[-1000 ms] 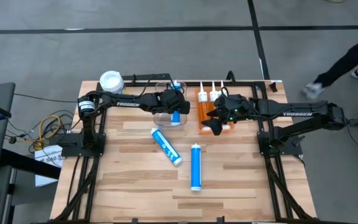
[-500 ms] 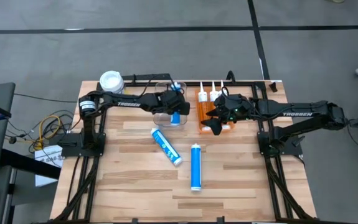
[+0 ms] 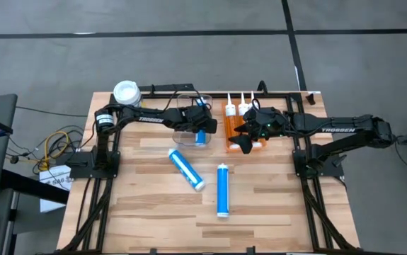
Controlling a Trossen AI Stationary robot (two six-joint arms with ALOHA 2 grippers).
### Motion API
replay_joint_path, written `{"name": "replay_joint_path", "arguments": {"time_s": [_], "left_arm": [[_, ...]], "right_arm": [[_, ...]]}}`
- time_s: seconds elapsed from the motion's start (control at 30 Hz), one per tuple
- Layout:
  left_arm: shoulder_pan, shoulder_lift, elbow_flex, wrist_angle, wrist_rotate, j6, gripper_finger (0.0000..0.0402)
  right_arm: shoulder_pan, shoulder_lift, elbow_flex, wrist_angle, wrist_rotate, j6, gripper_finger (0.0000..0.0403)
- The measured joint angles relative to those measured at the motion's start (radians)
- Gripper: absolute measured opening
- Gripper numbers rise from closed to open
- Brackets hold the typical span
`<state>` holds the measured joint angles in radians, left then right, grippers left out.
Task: Pick & place silicon tubes, Sealant and Lysol wipes
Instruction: Put the right blue sealant into the transparent bin, then put the left blue sealant into the transparent bin
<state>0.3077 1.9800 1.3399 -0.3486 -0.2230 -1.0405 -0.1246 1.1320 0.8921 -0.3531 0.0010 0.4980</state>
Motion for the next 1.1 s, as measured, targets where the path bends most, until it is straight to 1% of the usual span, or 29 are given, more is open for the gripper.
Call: {"name": "replay_joint_path", "arguments": {"time_s": [0.07, 0.17, 0.27, 0.47, 0.53, 0.63, 0.73, 0.87, 0.93, 1.0, 1.1], "left_arm": [[0.000, 0.000, 0.000, 0.000, 0.000, 0.002, 0.0218], [0.000, 0.000, 0.000, 0.000, 0.001, 0.006, 0.0259], [0.000, 0.000, 0.000, 0.008, 0.001, 0.019, 0.0282], [0.001, -0.001, 0.002, 0.005, 0.018, 0.018, 0.0286], [0.008, -0.007, 0.025, -0.016, 0.055, 0.022, 0.0286], [0.021, -0.044, 0.091, -0.062, 0.132, 0.034, 0.0286], [0.012, -0.099, 0.169, -0.179, 0.156, 0.058, 0.0287], [-0.050, -0.177, 0.242, -0.418, 0.085, 0.031, 0.0287], [-0.098, -0.224, 0.251, -0.523, 0.033, -0.044, 0.0287], [-0.153, -0.254, 0.251, -0.615, 0.006, -0.143, 0.0287], [-0.254, -0.266, 0.250, -0.736, -0.059, -0.343, 0.0287]], "right_arm": [[0.000, 0.000, 0.000, 0.000, 0.000, 0.000, 0.0291], [0.000, 0.000, 0.000, 0.001, 0.000, 0.000, 0.0291], [0.000, 0.000, 0.000, 0.001, 0.000, 0.000, 0.0291], [0.000, 0.000, 0.000, 0.001, 0.000, 0.000, 0.0291], [0.000, 0.000, 0.000, 0.000, 0.000, 0.000, 0.0291], [0.000, 0.000, 0.000, 0.001, -0.001, 0.000, 0.0291], [0.001, 0.000, 0.000, 0.001, -0.002, 0.000, 0.0291], [0.006, 0.000, 0.000, -0.001, -0.002, 0.000, 0.0291], [0.007, 0.000, 0.000, -0.002, -0.003, 0.000, 0.0291], [0.007, 0.000, 0.000, -0.005, -0.014, 0.000, 0.0291], [0.006, 0.000, 0.000, -0.006, -0.035, -0.001, 0.0291]]}}
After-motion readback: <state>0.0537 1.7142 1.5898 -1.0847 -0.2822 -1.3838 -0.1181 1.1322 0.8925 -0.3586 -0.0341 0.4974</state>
